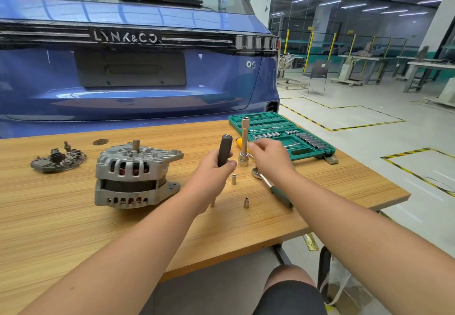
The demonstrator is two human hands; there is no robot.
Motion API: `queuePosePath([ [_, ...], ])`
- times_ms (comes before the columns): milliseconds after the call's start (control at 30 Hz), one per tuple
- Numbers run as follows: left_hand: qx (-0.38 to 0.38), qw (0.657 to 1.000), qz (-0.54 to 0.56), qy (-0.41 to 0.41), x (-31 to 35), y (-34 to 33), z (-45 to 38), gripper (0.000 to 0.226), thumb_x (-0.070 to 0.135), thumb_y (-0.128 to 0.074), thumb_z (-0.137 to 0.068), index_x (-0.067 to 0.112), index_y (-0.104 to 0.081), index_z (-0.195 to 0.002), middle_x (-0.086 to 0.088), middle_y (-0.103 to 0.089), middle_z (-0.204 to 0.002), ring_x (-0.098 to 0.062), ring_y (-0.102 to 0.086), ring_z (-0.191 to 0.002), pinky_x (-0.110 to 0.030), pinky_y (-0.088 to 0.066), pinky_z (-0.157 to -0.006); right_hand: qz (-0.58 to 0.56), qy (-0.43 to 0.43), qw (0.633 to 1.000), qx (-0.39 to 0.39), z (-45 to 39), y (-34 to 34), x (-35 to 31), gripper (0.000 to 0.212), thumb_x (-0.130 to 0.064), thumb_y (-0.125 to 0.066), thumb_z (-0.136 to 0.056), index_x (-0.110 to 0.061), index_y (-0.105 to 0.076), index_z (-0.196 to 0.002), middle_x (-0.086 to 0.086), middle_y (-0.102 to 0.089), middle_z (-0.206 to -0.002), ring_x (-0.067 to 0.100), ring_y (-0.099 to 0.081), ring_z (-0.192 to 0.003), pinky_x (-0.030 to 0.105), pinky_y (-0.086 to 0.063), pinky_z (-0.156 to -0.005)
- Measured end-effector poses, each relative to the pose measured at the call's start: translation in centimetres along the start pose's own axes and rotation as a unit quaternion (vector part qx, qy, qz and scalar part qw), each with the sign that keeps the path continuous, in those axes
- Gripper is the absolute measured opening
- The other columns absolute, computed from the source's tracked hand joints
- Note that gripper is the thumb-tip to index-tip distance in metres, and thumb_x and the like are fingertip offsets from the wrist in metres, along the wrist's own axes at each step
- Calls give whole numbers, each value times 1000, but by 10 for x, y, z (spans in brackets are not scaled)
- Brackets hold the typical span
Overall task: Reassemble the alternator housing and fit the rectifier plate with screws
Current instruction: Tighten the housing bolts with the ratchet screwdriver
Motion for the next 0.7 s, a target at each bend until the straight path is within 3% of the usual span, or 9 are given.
queuePosePath([
  [67, -5, 1000, -11, -8, 2, -4, -1, 16, 28, -58, -103, 31, -59, -119, 4, -62, -99, -15, -54, -86, -38, -48, -83, -189, -20, 982, -22, 8, 4, -20, 31, -47, -62, -95, -20, -71, -106, -5, -72, -99, 14, -65, -94, 35, -53, -77],
  [100, -8, 1000, -17, -14, 4, -6, -1, 13, 26, -58, -103, 31, -60, -115, 3, -62, -97, -16, -55, -84, -37, -47, -80, -223, -20, 973, -52, 12, 2, -26, 35, -48, -66, -93, -19, -71, -111, -3, -73, -104, 15, -66, -97, 37, -54, -82],
  [200, -11, 998, -47, -31, 11, -11, 1, 18, 21, -58, -102, 31, -62, -117, 4, -67, -93, -16, -58, -83, -34, -46, -71, -225, -12, 969, -105, 27, -7, -33, 15, -38, -71, -92, -25, -75, -98, -3, -76, -96, 15, -70, -95, 32, -57, -80],
  [267, -19, 997, -65, -42, 13, -13, 4, 19, 19, -60, -101, 30, -62, -116, 6, -67, -90, -13, -58, -80, -33, -45, -69, -230, -7, 970, -84, 31, -8, -34, 13, -37, -68, -94, -27, -74, -90, -7, -76, -86, 10, -70, -87, 22, -54, -66],
  [333, -35, 995, -81, -44, 12, -10, 8, 11, 26, -61, -101, 35, -64, -108, 2, -68, -93, -12, -59, -79, -31, -47, -68, -282, -28, 957, -62, 29, -6, -37, 15, -36, -64, -98, -24, -73, -93, -7, -76, -84, 10, -69, -85, 23, -53, -68],
  [433, -54, 986, -156, -41, 5, -1, 16, 15, 41, -54, -103, 32, -66, -99, -2, -63, -83, -10, -53, -66, -27, -44, -60, -456, -109, 883, -18, 15, -2, -42, 20, -33, -52, -105, -16, -62, -103, 2, -73, -86, 16, -70, -76, 38, -56, -77],
  [567, -58, 979, -196, -25, -6, 7, 26, 42, 47, -39, -108, 22, -69, -94, 6, -64, -74, -12, -58, -69, -32, -48, -68, -586, -213, 781, 31, 1, 3, -42, 28, -40, -48, -106, -13, -55, -113, 5, -64, -84, 15, -69, -58, 37, -59, -63],
  [700, -55, 977, -203, -38, -2, 5, 30, 41, 49, -36, -108, 24, -67, -97, 10, -61, -73, -9, -56, -67, -28, -44, -62, -626, -247, 738, 42, 5, -4, -44, 29, -41, -51, -104, -12, -56, -108, 3, -60, -75, 13, -65, -49, 34, -60, -57],
])
Point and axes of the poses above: each hand's wrist, its own z-axis away from the middle knuckle, its own y-axis out of the back of the hand, x = y × z, the point moved 1 cm from there along -z, towards the middle knuckle
